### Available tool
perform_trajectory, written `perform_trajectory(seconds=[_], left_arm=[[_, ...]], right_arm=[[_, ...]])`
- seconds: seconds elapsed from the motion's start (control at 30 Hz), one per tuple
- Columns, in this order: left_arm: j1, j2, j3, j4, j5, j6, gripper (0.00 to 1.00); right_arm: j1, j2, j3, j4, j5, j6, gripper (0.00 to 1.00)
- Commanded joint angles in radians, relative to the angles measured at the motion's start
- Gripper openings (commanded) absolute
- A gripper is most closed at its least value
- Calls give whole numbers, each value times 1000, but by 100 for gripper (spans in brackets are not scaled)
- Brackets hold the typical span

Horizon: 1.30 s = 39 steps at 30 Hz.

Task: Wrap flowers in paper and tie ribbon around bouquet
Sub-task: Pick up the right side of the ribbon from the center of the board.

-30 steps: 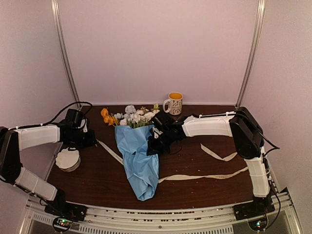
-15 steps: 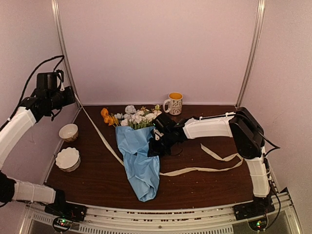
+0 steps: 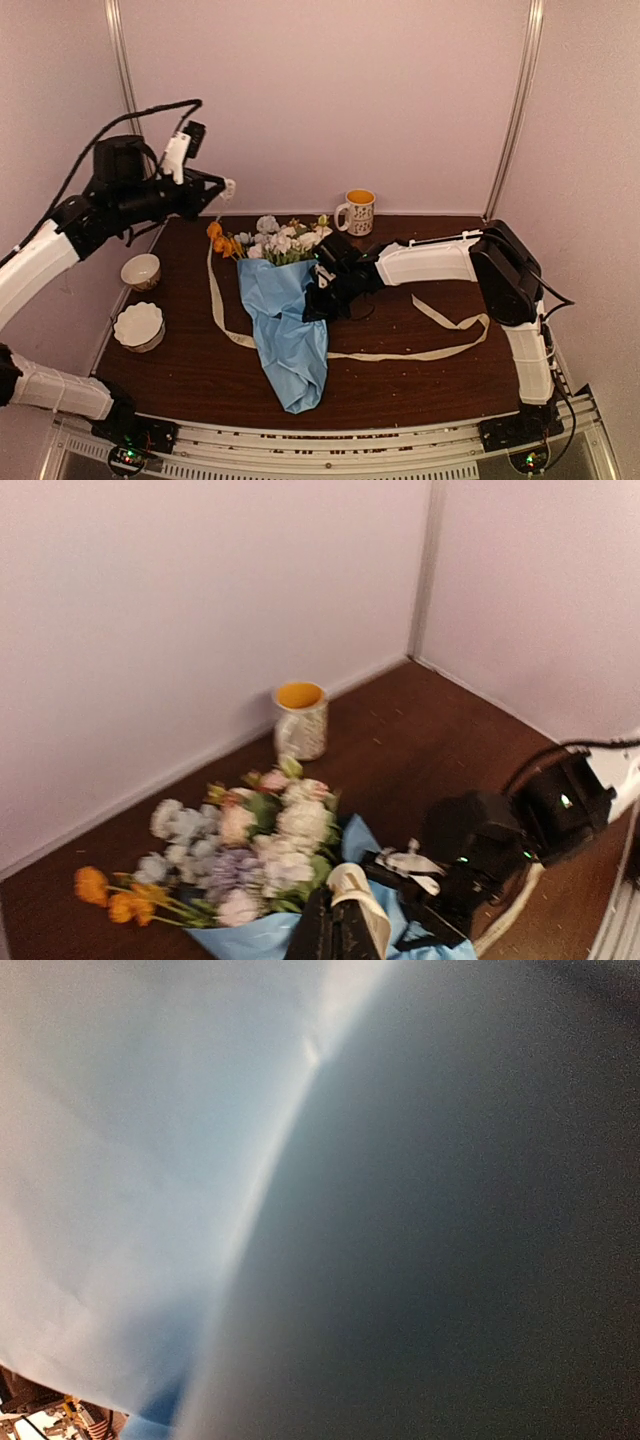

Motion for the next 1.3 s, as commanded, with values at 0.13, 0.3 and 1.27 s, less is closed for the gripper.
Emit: perform_trajectory(seconds=[0.13, 0.3, 1.27], left_arm=[[-125, 318, -277, 354, 312, -231, 0], [-125, 477, -329, 419, 319, -271, 0], [-125, 818, -409, 503, 327, -289, 0]], right_arm=[[3, -12, -73, 54, 2, 44, 0], [16, -33, -106, 94, 0, 58, 0], [-459, -480, -366, -584, 285, -381, 100]])
